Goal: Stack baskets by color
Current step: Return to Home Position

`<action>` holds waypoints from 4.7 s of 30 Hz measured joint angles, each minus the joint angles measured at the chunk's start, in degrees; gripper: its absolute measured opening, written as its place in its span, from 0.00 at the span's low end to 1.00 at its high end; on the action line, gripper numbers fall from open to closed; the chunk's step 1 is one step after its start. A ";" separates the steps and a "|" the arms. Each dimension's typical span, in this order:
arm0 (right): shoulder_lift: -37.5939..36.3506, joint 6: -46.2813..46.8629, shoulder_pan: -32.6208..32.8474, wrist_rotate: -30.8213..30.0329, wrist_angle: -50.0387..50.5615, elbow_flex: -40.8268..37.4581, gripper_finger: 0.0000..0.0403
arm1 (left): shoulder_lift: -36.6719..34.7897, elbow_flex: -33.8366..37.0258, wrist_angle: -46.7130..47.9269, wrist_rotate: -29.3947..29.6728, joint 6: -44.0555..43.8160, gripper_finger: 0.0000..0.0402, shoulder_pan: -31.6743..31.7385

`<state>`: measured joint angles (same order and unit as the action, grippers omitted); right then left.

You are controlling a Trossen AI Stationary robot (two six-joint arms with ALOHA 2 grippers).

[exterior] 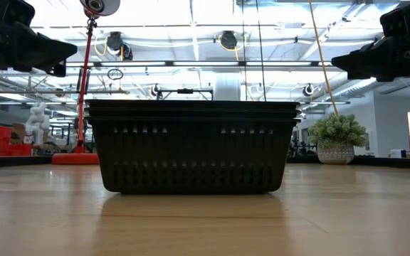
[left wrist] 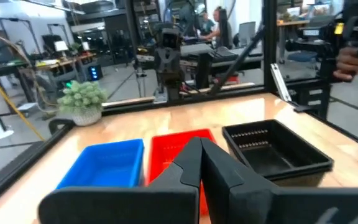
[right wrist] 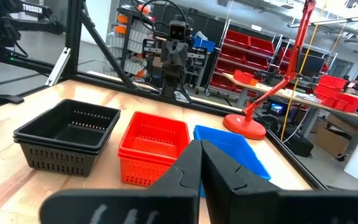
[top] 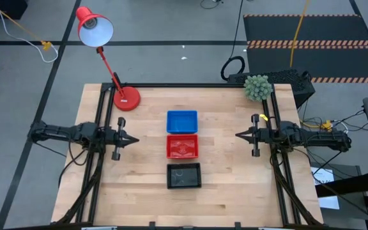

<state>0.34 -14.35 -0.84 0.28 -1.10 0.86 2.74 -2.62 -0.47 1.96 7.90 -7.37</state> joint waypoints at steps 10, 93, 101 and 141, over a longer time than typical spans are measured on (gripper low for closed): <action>0.04 0.09 0.00 -0.19 -0.67 0.00 0.00 | -2.60 0.40 1.50 -1.32 0.25 0.01 1.83; 0.04 0.15 0.02 -0.19 -0.81 0.00 0.00 | -2.38 2.02 -0.19 -3.40 2.14 0.08 6.73; 0.04 0.15 0.02 -0.19 -0.81 0.00 0.00 | -2.38 2.02 -0.19 -3.40 2.14 0.08 6.73; 0.04 0.15 0.02 -0.19 -0.83 0.00 0.00 | -2.38 2.02 -0.17 -3.38 2.14 0.08 6.72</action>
<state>0.38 -14.20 -0.82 0.10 -1.93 0.86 0.36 -0.60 -0.64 -1.42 10.04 -0.65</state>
